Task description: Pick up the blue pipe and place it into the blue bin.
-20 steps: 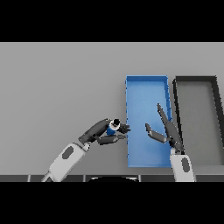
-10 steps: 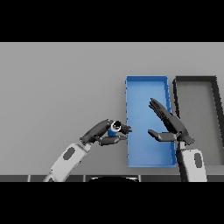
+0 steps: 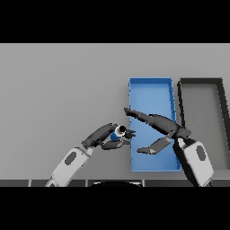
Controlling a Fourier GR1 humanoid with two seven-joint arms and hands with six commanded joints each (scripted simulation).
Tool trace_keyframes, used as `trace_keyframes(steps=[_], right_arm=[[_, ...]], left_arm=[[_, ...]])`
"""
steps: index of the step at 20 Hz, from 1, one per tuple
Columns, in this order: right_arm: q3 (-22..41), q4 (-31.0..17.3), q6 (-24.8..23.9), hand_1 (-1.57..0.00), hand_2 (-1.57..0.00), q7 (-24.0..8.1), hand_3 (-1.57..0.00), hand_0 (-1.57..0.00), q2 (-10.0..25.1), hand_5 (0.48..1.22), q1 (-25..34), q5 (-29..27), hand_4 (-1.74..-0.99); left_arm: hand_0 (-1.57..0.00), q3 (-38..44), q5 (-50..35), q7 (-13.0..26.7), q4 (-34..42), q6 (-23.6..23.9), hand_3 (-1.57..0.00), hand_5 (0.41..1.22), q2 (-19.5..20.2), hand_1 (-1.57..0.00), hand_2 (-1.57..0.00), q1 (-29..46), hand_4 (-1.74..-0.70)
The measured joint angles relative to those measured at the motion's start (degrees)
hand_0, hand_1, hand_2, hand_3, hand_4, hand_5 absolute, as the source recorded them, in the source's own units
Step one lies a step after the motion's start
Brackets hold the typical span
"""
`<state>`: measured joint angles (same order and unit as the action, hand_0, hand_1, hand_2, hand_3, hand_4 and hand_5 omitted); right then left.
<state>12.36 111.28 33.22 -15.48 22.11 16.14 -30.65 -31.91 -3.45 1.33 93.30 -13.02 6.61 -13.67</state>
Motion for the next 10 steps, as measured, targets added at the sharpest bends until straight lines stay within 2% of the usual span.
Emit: trace_keyframes(steps=[2,5,10], right_arm=[[1.3,-0.8,1.2,0.0,0.0,-0.1,0.0,0.0,-0.8,0.497,2.0,0.8,-1.307],[4.0,-3.0,2.5,0.0,0.0,-0.9,0.0,0.0,-3.5,0.517,5.9,3.5,-1.256],[7.4,-6.7,1.6,0.0,0.0,-4.0,0.0,0.0,-8.4,0.506,11.7,6.0,-1.208]], left_arm=[[-1.57,-0.3,0.6,-0.1,0.3,-0.2,-1.44,1.221,-0.6,-1.57,-1.57,0.4,-1.73],[-1.57,0.0,0.9,-1.8,0.5,-1.2,-1.51,1.221,-0.9,-1.57,-1.57,0.8,-1.59],[-1.57,1.9,0.7,-2.6,-1.6,-3.7,-1.55,1.221,-0.8,-1.57,-1.57,0.1,-1.5]])
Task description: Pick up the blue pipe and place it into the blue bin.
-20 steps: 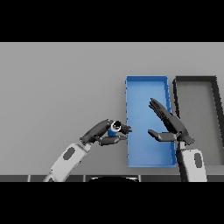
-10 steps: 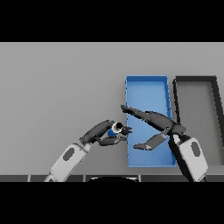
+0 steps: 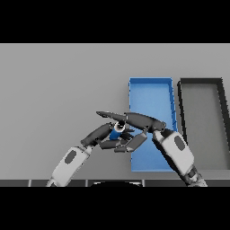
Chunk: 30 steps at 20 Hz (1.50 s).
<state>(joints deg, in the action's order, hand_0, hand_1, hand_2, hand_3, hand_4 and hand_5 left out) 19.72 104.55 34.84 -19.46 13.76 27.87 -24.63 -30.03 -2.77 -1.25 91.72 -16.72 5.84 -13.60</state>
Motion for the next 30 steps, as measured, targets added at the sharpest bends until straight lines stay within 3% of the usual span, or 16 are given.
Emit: trace_keyframes(steps=[2,3,4,5,6,8,9,11,15,19,21,22,24,26,27,30], right_arm=[[0.4,-1.9,0.6,0.0,-0.01,-1.2,0.0,0.0,-0.9,0.498,2.0,-0.7,-1.21],[0.6,-3.2,1.0,-0.03,-0.05,-1.3,-0.03,-0.02,-1.5,0.493,2.6,-0.9,-1.236],[1.2,-3.6,1.3,-0.14,-0.16,-1.3,-0.12,-0.11,-2.1,0.483,3.2,-0.9,-1.291],[0.8,-4.8,1.4,-0.3,-0.31,-1.4,-0.25,-0.26,-2.3,0.477,5.0,-1.0,-1.348],[1.5,-5.0,2.1,-0.49,-0.49,-1.2,-0.52,-0.47,-2.9,0.477,5.3,-0.6,-1.365],[2.3,-5.0,2.9,-0.88,-0.88,0.5,-0.77,-0.87,-3.4,0.516,5.6,-0.8,-1.486],[2.3,-5.8,2.6,-1.02,-1.02,0.4,-0.88,-1.01,-3.8,0.57,7.0,-1.3,-1.527],[3.0,-6.3,1.8,-1.22,-1.22,0.8,-1.13,-1.21,-4.6,0.755,6.6,-2.8,-1.474],[3.9,-5.0,1.5,-1.43,-1.43,4.3,-1.39,-1.42,-4.0,1.03,6.0,-1.0,-1.435],[4.7,-4.6,2.1,-1.51,-1.51,7.8,-1.5,-1.51,-2.7,1.143,5.4,1.0,-1.463],[4.7,-4.9,1.9,-1.53,-1.53,5.6,-1.52,-1.53,-3.5,1.171,6.0,-2.7,-1.475],[4.7,-4.6,1.3,-1.54,-1.54,5.4,-1.53,-1.54,-3.4,1.181,5.9,-3.1,-1.478],[4.7,-4.6,0.4,-1.55,-1.55,5.0,-1.55,-1.55,-3.7,1.195,6.3,-2.4,-1.483],[4.9,-4.4,0.0,-1.56,-1.56,8.0,-1.56,-1.56,-3.1,1.205,5.9,-2.2,-1.485],[5.0,-4.0,-0.7,-1.56,-1.56,5.2,-1.56,-1.56,-2.8,1.208,6.5,-2.4,-1.486],[5.2,-4.1,-1.7,-1.57,-1.57,6.6,-1.56,-1.57,-2.9,1.214,6.4,-1.3,-1.488]], left_arm=[[-1.57,0.1,0.5,-0.1,-0.4,-0.1,-1.56,1.221,-0.6,-1.57,-1.57,-0.2,-1.47],[-1.57,0.3,0.8,0.8,-0.8,0.0,-1.56,1.221,-1.0,-1.57,-1.57,-0.4,-1.52],[-1.57,0.3,0.6,2.1,-0.2,0.0,-1.28,1.221,-1.3,-1.57,-1.57,-0.2,-1.57],[-1.57,0.4,0.3,1.2,0.6,-0.1,-1.19,1.221,-1.1,-1.57,-1.57,0.3,-1.6],[-1.57,0.2,2.4,4.1,0.5,0.5,-1.12,1.221,-0.3,-1.53,-1.57,-0.1,-1.63],[-1.57,-0.5,4.6,6.2,2.6,0.6,-1.21,1.221,1.1,-1.54,-1.57,0.0,-1.67],[-1.57,-0.3,4.9,4.9,2.4,0.7,-1.28,1.221,0.8,-1.55,-1.57,-0.3,-1.68],[-1.57,-0.4,4.0,3.1,1.5,0.1,-1.39,1.221,-0.9,-1.56,-1.57,1.0,-1.7],[-1.57,1.4,2.4,0.5,0.8,-1.8,-1.5,1.221,-2.6,-1.57,-1.57,1.5,-1.72],[-1.57,2.4,3.6,1.8,0.4,-2.9,-1.54,1.221,-3.2,-1.57,-1.57,1.1,-1.73],[-1.57,2.5,3.8,1.3,1.2,-2.9,-1.44,1.221,-3.1,-1.57,-1.57,1.1,-1.72],[-1.57,2.8,3.5,1.1,1.3,-3.3,-1.47,1.221,-3.1,-1.51,-1.46,1.0,-1.66],[-1.05,2.6,6.0,-1.0,0.7,-3.3,-0.96,1.221,-2.6,-0.99,-0.95,0.6,-1.43],[-0.67,2.7,7.4,0.7,0.8,-4.8,-0.62,1.221,-2.4,-0.63,-0.61,0.9,-1.23],[-0.53,2.7,8.8,-1.2,0.2,-5.6,-0.49,1.221,-2.1,-0.51,-0.49,0.6,-1.14],[-0.27,3.3,13.5,-1.2,0.4,-6.1,-0.25,0.972,-2.4,-0.26,-0.25,0.1,-0.95]])
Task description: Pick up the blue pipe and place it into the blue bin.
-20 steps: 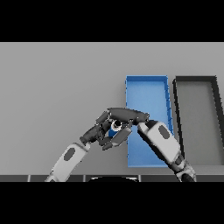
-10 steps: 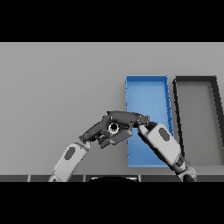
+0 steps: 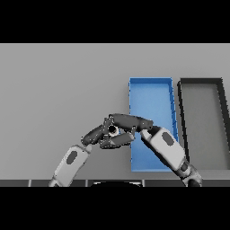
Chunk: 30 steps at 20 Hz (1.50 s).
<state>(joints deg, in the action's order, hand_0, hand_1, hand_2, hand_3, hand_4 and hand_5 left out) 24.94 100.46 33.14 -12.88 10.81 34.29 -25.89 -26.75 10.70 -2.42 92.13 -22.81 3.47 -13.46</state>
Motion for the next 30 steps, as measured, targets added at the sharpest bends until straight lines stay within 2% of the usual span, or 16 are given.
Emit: trace_keyframes(steps=[2,3,4,7,9,10,12,15,16,18,19,20,22,25,28,30], right_arm=[[0.4,0.1,-0.6,-1.57,-1.57,-0.3,-1.57,-1.57,0.0,1.217,-0.1,-0.5,-1.488],[0.6,0.4,-0.9,-1.57,-1.57,-1.1,-1.57,-1.57,0.3,1.218,-0.5,-0.7,-1.488],[0.3,0.4,-1.0,-1.57,-1.57,-1.2,-1.57,-1.57,0.7,1.218,-0.3,-1.1,-1.487],[0.5,-0.4,-1.3,-1.57,-1.57,-0.8,-1.57,-1.57,0.4,1.22,0.1,0.6,-1.488],[0.2,-0.5,-1.7,-1.57,-1.57,-0.5,-1.57,-1.57,0.1,1.22,0.5,-0.5,-1.489],[0.5,-0.4,-1.9,-1.57,-1.57,-1.7,-1.57,-1.57,-0.3,1.22,0.0,-2.8,-1.489],[-0.3,-0.1,-3.6,-1.57,-1.57,-5.8,-1.57,-1.57,0.1,1.221,0.3,-10.8,-1.49],[-2.8,0.4,-8.9,-1.57,-1.57,-11.6,-1.57,-1.57,1.6,1.221,5.1,-24.2,-1.49],[-3.4,0.9,-11.0,-1.57,-1.57,-12.7,-1.57,-1.57,2.4,1.221,6.7,-26.1,-1.491],[-6.1,0.6,-13.9,-1.57,-1.57,-12.6,-1.57,-1.57,4.7,1.221,12.0,-29.3,-1.493],[-6.4,0.0,-14.0,-1.57,-1.57,-12.7,-1.57,-1.57,4.9,1.221,14.9,-30.3,-1.494],[-7.5,-0.7,-13.2,-1.57,-1.57,-11.2,-1.57,-1.57,5.8,1.221,17.1,-30.7,-1.495],[-9.9,-3.5,-14.0,-1.57,-1.57,-10.4,-1.57,-1.57,7.6,1.221,21.9,-32.9,-1.495],[-13.8,-10.8,-19.2,-1.57,-1.57,-8.4,-1.57,-1.57,10.5,1.221,27.6,-30.9,-1.497],[-16.0,-18.0,-20.9,-1.57,-1.57,-7.9,-1.57,-1.57,14.1,1.221,29.7,-27.9,-1.498],[-15.9,-23.6,-20.5,-1.57,-1.57,-7.5,-1.57,-1.57,14.2,1.221,28.9,-25.5,-1.498]], left_arm=[[-0.17,0.6,0.5,1.3,-0.7,0.5,-0.16,0.836,-0.4,-0.17,-0.16,-0.4,-0.9],[-0.14,0.5,0.1,-0.3,-0.4,0.4,-0.13,0.781,-0.4,-0.13,-0.13,0.6,-0.88],[-0.11,0.6,0.0,0.1,0.1,0.5,-0.1,0.734,-0.3,-0.11,-0.1,0.8,-0.86],[-0.06,1.5,-2.4,2.3,0.2,0.2,-0.05,0.654,-1.3,-0.05,-0.05,2.1,-0.88],[-0.04,2.2,-3.0,5.5,0.0,0.7,-0.03,0.625,-1.4,-0.03,-0.03,2.6,-0.89],[-0.03,2.2,-3.3,6.7,-0.1,0.5,-0.03,0.609,-1.6,-0.03,-0.03,2.8,-0.9],[-0.02,1.9,-3.5,8.6,0.3,0.5,-0.02,0.564,-2.1,-0.02,-0.02,2.9,-0.91],[-0.01,1.8,-3.9,8.0,0.5,0.2,-0.01,0.515,-2.1,-0.01,-0.01,3.9,-0.92],[-0.01,1.8,-3.9,8.8,0.6,0.6,-0.01,0.507,-2.4,-0.01,-0.01,3.6,-0.92],[0.0,1.5,-4.1,9.1,1.3,0.1,0.0,0.496,-1.9,0.0,0.0,4.3,-0.93],[0.0,1.4,-4.2,9.5,1.6,0.0,0.0,0.493,-2.0,0.0,0.0,4.2,-0.93],[0.0,1.6,-4.4,9.2,2.2,-0.1,0.0,0.491,-1.5,0.0,0.0,4.4,-0.93],[0.0,1.7,-4.3,9.1,2.6,-0.2,0.0,0.487,-1.0,0.0,0.0,4.4,-0.92],[0.0,1.6,-3.4,9.3,2.6,0.2,0.0,0.487,-0.8,0.0,0.0,4.5,-0.9],[0.0,1.6,-3.4,10.0,3.3,0.4,0.0,0.485,-0.8,0.0,0.0,4.3,-0.89],[0.0,1.4,-3.5,10.3,3.2,0.2,0.0,0.483,-1.0,0.0,0.0,4.6,-0.89]])
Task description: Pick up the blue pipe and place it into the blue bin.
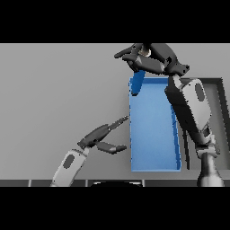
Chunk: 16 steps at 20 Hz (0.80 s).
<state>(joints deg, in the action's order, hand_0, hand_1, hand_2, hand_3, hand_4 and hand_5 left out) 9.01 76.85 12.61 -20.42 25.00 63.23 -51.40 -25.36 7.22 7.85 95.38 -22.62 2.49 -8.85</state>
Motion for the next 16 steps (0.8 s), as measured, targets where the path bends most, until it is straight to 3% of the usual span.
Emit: trace_keyframes(steps=[6,13,16], right_arm=[[0.1,-10.5,-1.1,-1.57,-1.57,0.0,-1.57,-1.57,2.1,1.221,-7.9,4.7,-1.499],[4.3,-10.3,-9.0,-1.57,-1.57,-7.1,-1.57,-1.57,3.5,1.221,-19.3,7.3,-1.499],[6.7,-8.4,-11.2,-1.57,-1.57,-12.0,-0.82,-1.57,4.8,1.221,-23.3,8.9,-1.617]], left_arm=[[0.0,0.7,0.2,-1.8,-1.1,-0.1,0.0,0.483,0.6,0.0,0.0,-0.5,-0.88],[0.0,0.5,0.6,-1.3,-0.6,0.1,0.0,0.479,0.7,0.0,0.0,-0.1,-0.88],[0.0,0.1,0.7,-1.4,0.0,0.4,0.0,0.476,0.5,0.0,0.0,0.5,-0.88]])
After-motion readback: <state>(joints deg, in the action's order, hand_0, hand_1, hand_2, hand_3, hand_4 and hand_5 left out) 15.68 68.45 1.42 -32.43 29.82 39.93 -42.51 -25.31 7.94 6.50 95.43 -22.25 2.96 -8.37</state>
